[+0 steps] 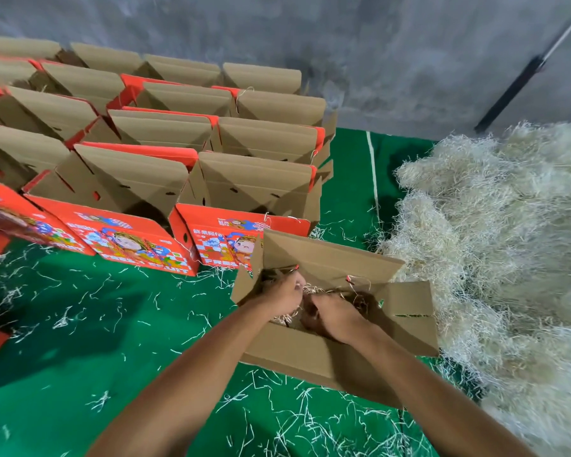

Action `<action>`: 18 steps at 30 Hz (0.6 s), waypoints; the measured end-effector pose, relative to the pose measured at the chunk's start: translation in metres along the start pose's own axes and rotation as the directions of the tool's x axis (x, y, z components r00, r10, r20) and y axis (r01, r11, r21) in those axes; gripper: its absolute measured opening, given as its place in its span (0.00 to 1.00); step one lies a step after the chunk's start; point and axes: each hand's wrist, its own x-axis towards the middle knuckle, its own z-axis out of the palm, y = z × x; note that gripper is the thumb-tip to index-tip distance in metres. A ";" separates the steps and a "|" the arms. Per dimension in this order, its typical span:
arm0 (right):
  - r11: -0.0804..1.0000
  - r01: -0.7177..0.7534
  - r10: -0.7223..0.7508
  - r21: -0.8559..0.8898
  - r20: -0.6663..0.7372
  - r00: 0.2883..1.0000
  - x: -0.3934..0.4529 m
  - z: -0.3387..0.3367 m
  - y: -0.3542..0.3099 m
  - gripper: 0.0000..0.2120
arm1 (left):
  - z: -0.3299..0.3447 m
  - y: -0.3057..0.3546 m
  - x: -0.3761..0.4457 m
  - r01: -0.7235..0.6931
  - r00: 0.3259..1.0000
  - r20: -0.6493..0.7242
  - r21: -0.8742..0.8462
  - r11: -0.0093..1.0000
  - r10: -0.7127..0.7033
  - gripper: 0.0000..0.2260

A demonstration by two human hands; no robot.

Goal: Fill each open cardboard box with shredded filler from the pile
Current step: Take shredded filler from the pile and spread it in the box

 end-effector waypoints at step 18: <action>0.988 -0.007 0.003 0.152 0.029 1.000 -0.022 -0.001 0.031 0.13 | -0.002 -0.009 0.006 0.007 0.978 -0.204 0.198 0.980 0.035 0.14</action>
